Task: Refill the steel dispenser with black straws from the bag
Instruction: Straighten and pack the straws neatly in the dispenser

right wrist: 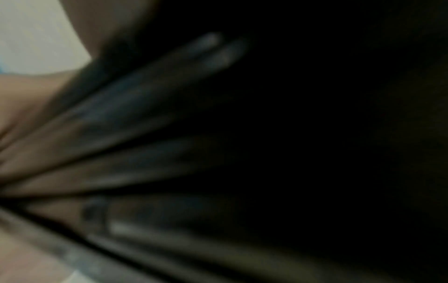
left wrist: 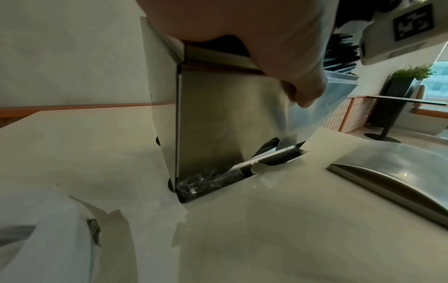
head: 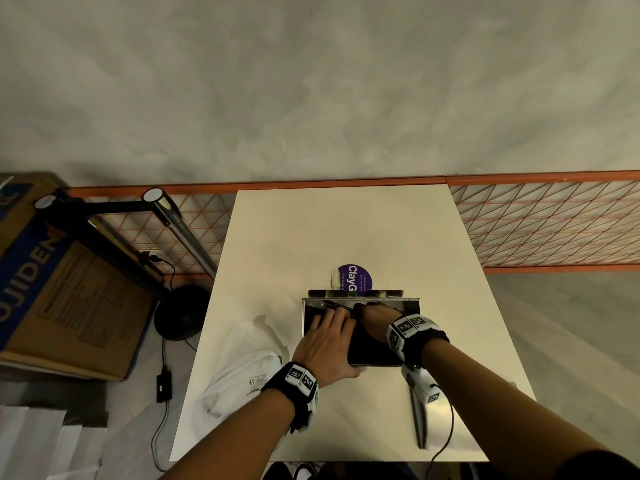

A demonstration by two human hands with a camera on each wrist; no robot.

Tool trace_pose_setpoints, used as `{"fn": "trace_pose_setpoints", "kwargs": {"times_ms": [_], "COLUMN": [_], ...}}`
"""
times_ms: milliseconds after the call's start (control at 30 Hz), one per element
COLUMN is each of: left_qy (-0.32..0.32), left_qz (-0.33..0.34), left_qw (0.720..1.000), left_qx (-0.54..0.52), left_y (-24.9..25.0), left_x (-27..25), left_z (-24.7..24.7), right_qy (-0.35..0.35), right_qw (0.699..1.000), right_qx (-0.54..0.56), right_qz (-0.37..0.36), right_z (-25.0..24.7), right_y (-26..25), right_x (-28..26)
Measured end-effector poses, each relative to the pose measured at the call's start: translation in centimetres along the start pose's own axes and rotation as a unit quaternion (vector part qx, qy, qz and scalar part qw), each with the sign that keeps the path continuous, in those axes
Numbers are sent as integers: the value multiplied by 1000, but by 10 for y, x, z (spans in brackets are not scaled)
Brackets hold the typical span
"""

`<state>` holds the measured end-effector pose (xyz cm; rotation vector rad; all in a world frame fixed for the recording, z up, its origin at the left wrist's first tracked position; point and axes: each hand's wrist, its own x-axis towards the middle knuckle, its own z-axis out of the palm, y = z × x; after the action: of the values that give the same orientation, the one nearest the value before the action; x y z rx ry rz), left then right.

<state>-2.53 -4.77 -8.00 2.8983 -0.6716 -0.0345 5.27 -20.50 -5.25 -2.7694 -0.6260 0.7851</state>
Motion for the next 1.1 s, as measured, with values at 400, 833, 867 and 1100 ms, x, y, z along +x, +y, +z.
{"fn": "trace_pose_setpoints", "kwargs": {"times_ms": [400,833,867,1100], "left_qy": [-11,3,-2,-29], "left_qz": [-5,16,13,-3], "left_qw": [1000,1000,1000,1000], "left_qx": [11,3,0,1], "left_y": [-1,-7,-7,-8], "left_x": [2,7,7,9], "left_z": [0,0,0,0], "right_qy": [31,35,31,43], "right_qw": [998,999,999,999], "right_qx": [48,42,32,-10], "right_qz": [-19,-2,4,-20], "right_z": [-2,-7,-8,-13], "right_y": [-1,9,8,6], "right_x": [-2,0,-1,-5]}}
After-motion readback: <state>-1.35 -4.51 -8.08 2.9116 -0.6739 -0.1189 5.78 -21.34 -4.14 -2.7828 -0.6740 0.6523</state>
